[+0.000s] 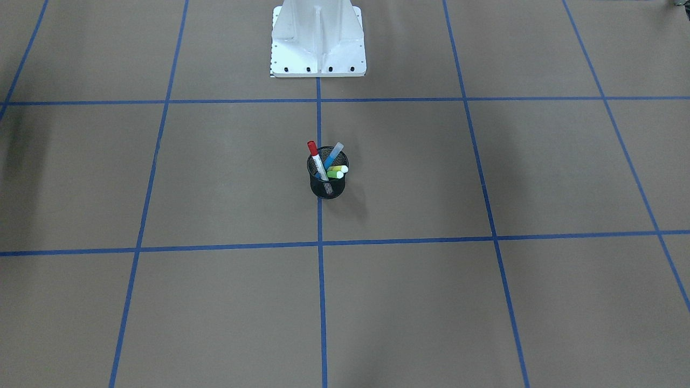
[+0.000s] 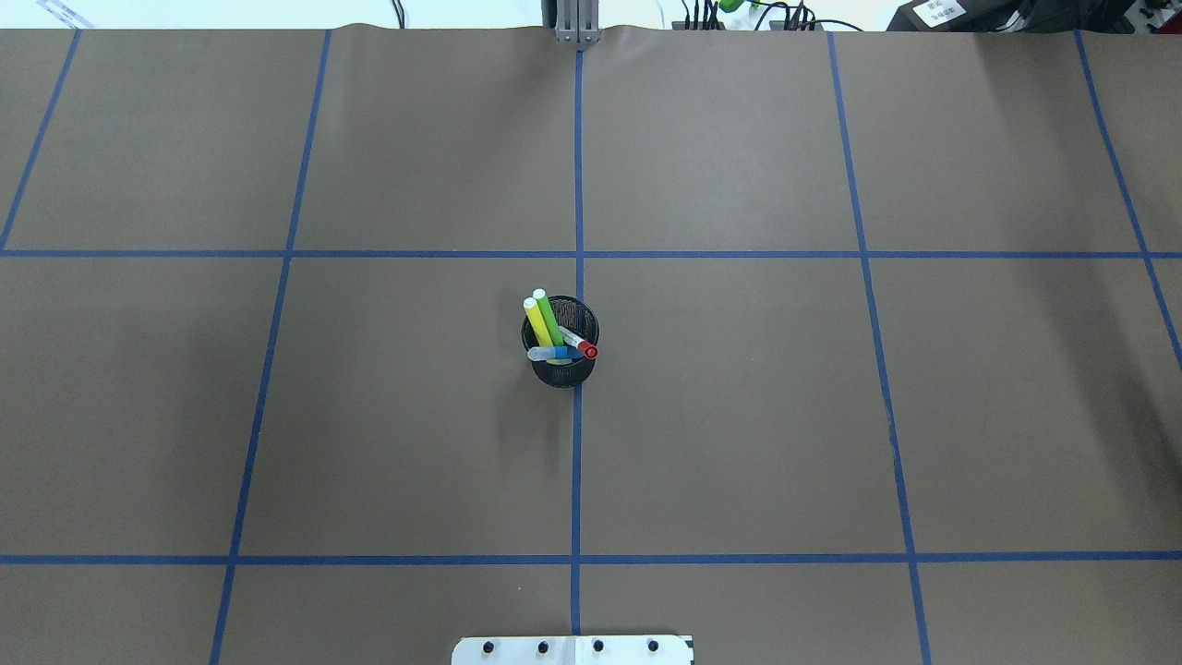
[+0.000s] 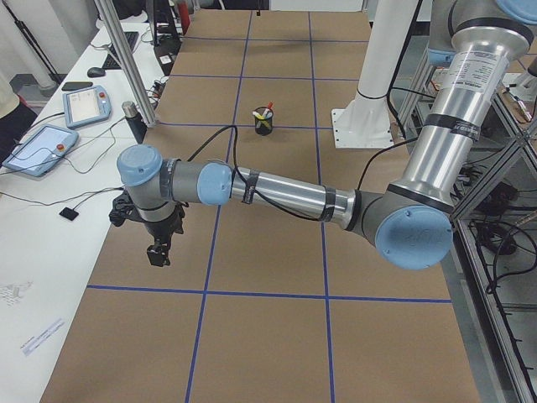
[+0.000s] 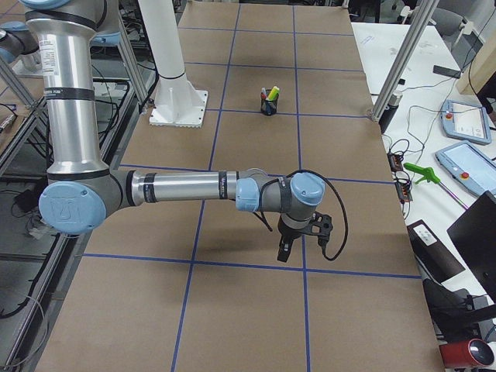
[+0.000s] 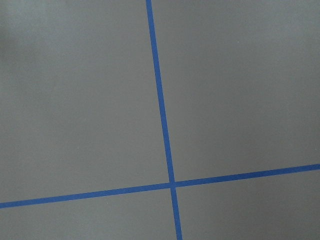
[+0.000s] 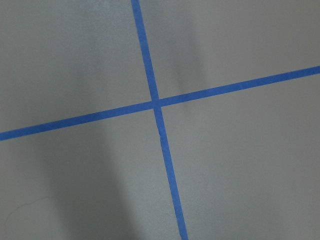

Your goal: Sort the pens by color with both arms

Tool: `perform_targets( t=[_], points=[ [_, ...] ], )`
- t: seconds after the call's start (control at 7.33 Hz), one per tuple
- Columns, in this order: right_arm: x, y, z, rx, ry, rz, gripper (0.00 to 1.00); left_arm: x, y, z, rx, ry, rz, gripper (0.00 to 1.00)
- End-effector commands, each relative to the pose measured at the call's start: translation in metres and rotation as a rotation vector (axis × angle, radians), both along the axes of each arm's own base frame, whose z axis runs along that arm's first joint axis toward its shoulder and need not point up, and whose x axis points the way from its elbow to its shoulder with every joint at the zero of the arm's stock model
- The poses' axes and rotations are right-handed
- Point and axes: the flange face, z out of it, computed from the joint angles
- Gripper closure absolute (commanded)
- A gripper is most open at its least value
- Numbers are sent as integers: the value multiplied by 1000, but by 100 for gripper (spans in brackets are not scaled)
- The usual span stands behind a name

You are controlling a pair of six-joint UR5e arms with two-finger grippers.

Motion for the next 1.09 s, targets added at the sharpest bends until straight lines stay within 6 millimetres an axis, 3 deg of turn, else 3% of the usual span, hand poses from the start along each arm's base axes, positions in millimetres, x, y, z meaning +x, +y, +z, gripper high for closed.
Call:
perform_targets(
  t=[0.0,0.27,0.41,0.68,0.95],
  points=[
    [1,8,-5,4,-13,2,0,5,-1,-8,13,0,5,0],
    [2,9,-6,9,-14,5,0,6,-2,-14,31,0,7,0],
    [5,14,-5,9,-6,8,0,18,-3,-12,19,0,25,0],
    [8,34,9,-13,-10,15,0,24,-4,-14,19,0,33,0],
    [8,31,-11,29,-14,14,0,31,-3,-21,18,-1,25,0]
  ],
)
